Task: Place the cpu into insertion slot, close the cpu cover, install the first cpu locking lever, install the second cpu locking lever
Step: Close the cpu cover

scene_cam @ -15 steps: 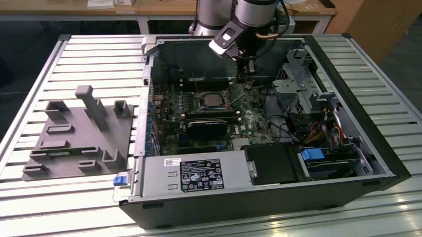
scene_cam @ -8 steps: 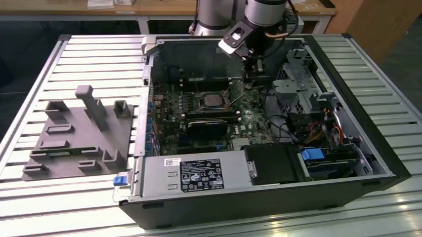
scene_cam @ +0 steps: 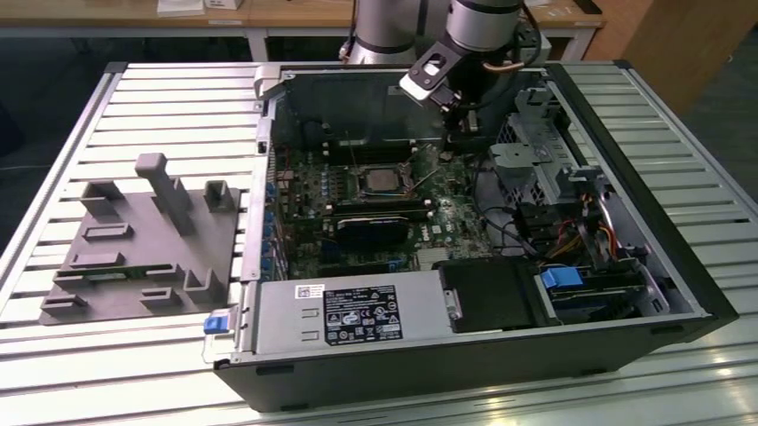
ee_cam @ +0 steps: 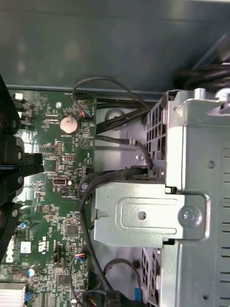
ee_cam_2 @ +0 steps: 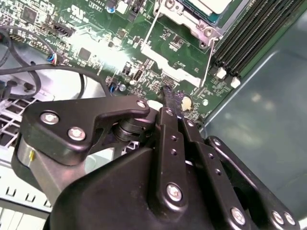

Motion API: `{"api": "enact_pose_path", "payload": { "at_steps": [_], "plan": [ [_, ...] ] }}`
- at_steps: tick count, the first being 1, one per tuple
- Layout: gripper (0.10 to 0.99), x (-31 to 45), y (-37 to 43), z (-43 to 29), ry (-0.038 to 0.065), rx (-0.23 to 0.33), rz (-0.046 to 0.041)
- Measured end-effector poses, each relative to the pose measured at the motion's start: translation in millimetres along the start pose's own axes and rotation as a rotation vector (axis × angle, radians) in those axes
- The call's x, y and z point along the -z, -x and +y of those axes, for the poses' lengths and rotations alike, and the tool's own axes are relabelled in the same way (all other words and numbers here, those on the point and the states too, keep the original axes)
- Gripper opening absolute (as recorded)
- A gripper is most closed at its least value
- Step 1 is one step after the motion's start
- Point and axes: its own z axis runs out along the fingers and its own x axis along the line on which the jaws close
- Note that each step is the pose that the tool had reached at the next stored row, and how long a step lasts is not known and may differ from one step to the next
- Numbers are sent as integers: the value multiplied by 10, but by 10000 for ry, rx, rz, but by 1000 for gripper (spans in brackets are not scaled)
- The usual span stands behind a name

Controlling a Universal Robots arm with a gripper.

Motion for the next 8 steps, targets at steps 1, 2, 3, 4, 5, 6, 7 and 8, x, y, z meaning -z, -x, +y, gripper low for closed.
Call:
{"api": "enact_pose_path", "payload": {
  "at_steps": [1,2,3,4,5,6,7,8],
  "plan": [
    [106,-18,1,1,0,1,-1],
    [106,-35,1,1,-1,2,-1],
    [106,-51,2,2,0,2,0],
    [106,-65,2,2,0,2,-1],
    [106,-79,3,3,0,2,-1],
    [106,-91,4,4,-1,2,-2],
    [106,-103,4,5,-1,2,-2],
    [106,-115,4,5,-1,2,-2]
  ]
}}
